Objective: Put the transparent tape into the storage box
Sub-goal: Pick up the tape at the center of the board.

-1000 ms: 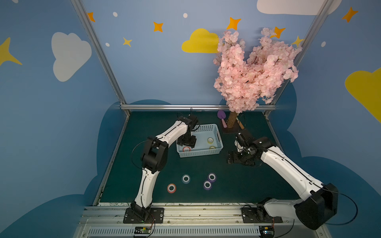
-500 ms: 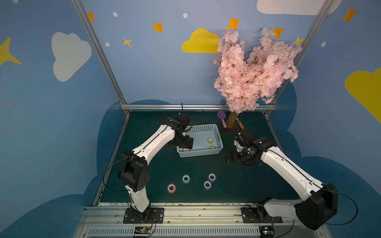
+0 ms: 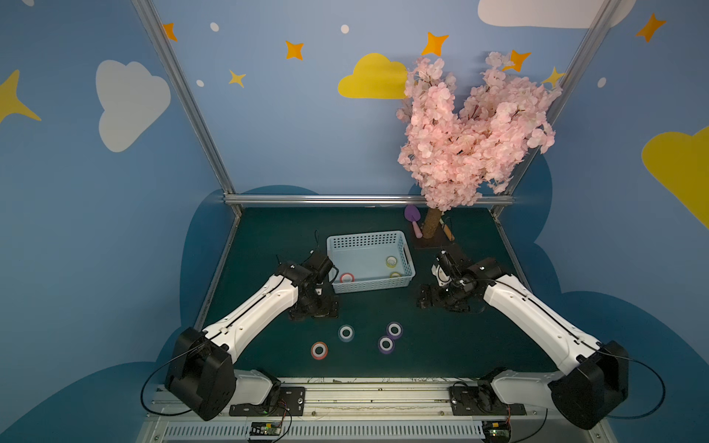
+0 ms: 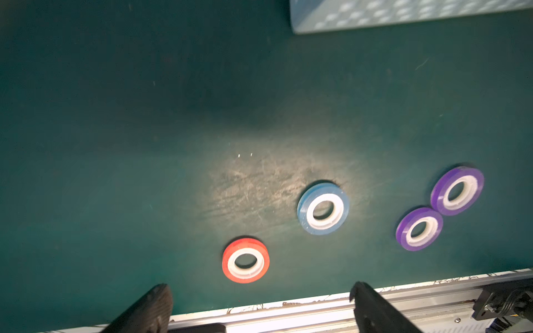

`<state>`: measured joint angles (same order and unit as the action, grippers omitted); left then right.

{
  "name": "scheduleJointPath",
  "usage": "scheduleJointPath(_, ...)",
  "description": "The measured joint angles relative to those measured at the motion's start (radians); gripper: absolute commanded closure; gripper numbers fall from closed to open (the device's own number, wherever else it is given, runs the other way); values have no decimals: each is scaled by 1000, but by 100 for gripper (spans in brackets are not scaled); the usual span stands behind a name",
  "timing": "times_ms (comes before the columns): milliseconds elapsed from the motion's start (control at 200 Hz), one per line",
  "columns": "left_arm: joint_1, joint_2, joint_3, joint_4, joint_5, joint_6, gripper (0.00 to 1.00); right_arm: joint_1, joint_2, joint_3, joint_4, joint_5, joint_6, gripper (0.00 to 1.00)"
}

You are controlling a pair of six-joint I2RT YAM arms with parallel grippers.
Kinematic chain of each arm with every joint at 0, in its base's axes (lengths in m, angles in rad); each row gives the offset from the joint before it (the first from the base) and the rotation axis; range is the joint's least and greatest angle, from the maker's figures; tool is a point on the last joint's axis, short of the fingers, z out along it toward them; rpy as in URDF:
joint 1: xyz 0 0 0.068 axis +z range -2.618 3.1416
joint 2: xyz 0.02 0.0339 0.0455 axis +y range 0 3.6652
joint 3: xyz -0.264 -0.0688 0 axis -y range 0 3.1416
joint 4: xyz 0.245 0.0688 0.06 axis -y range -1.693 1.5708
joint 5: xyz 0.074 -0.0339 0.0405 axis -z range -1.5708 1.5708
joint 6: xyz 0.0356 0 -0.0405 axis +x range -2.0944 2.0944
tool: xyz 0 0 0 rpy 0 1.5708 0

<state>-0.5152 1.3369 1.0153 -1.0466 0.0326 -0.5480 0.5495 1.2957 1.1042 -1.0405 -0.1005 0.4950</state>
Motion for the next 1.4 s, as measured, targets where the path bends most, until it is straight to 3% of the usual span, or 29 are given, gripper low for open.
scheduleJointPath(461, -118, -66, -245, 117, 21, -196, 1, 28, 0, -37, 0, -16, 24, 2)
scheduleJointPath(1016, -172, 29, -320, 256, -31, -286, 11, 29, -32, -39, -7, 31, 35, 2)
scheduleJointPath(1402, -173, 54, -336, 285, -42, -294, 24, 29, -36, -46, -8, 41, 47, 2)
